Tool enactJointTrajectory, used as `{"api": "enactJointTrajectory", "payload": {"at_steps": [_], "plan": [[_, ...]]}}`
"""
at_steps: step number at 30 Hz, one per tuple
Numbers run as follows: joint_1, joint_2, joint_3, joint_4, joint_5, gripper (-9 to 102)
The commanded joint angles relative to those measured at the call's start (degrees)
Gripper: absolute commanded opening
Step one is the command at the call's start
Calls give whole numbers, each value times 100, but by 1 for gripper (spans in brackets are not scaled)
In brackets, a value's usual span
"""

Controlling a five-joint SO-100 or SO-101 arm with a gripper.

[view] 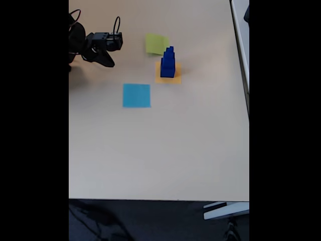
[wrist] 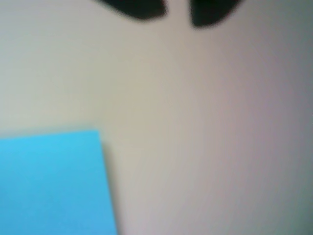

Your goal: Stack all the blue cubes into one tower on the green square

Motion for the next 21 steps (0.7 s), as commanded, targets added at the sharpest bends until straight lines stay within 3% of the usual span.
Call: {"api": "enactJointTrajectory", "payload": {"at_steps": [1, 12, 21], "plan": [[9, 149, -18, -132, 141, 0], [-35, 53, -677, -62, 220, 0], [105, -2276, -3032, 290, 88, 0]]}}
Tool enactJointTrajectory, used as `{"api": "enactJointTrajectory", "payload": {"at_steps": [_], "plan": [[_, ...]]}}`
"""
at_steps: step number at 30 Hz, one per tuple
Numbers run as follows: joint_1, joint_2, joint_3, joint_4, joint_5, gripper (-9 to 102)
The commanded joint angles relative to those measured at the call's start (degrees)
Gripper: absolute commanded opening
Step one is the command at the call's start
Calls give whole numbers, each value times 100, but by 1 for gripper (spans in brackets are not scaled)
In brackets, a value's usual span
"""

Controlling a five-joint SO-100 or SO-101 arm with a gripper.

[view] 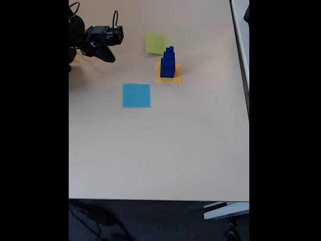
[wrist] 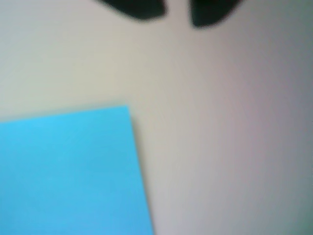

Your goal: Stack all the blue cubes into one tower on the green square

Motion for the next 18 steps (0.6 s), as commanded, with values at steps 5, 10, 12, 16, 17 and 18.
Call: {"api": "enactJointTrajectory", "payload": {"at_steps": [5, 10, 12, 16, 17, 18], "plan": [[35, -1749, -2188, 62, -9, 1], [-176, -3032, -3393, 70, 290, 3], [-202, -3296, -3630, 79, 387, 2], [-229, -3674, -4043, 79, 501, 3], [-229, -3823, -4192, 105, 527, 2], [-229, -3990, -4359, 132, 554, 2]]}}
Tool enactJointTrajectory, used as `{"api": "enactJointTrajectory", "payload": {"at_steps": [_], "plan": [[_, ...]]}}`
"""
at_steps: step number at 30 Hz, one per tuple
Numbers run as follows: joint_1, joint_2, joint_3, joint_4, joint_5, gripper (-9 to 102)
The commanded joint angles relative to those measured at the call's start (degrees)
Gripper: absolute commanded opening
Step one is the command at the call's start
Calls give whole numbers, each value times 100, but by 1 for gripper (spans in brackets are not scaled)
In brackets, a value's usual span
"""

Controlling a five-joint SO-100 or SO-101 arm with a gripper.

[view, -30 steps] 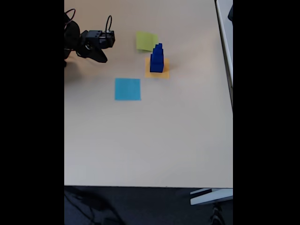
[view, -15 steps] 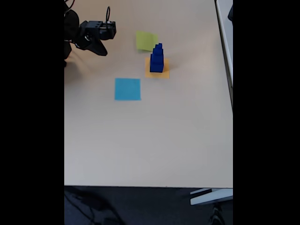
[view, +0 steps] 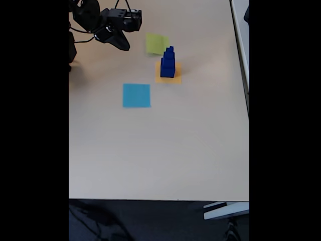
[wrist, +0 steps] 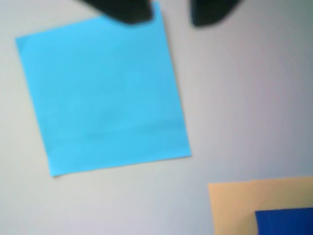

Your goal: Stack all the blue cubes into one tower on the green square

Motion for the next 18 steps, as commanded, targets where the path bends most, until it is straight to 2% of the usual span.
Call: {"api": "enactJointTrajectory", "payload": {"at_steps": [1, 10, 18], "plan": [[-62, -422, -817, 53, 105, 2], [-334, -2004, -2654, 448, 668, 4], [-756, -2707, -3375, 589, 1345, 6]]}}
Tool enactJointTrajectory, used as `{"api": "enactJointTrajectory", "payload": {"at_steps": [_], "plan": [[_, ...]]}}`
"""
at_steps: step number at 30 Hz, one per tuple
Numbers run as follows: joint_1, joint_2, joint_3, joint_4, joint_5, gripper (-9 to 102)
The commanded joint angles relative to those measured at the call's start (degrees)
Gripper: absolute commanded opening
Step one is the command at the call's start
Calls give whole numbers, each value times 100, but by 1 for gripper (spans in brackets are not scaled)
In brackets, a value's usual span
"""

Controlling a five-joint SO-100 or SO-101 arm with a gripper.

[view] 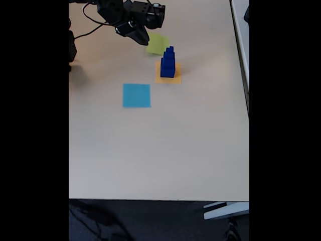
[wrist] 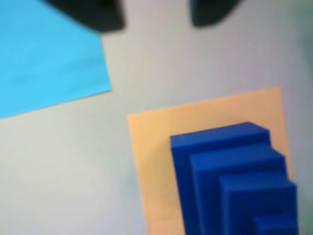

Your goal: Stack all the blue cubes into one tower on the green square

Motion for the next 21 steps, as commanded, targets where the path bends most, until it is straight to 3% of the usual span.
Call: {"api": "enactJointTrajectory", "payload": {"at_steps": [1, 21], "plan": [[-88, -387, -940, 193, 158, 6], [-272, -1424, -2136, 105, 299, 7]]}}
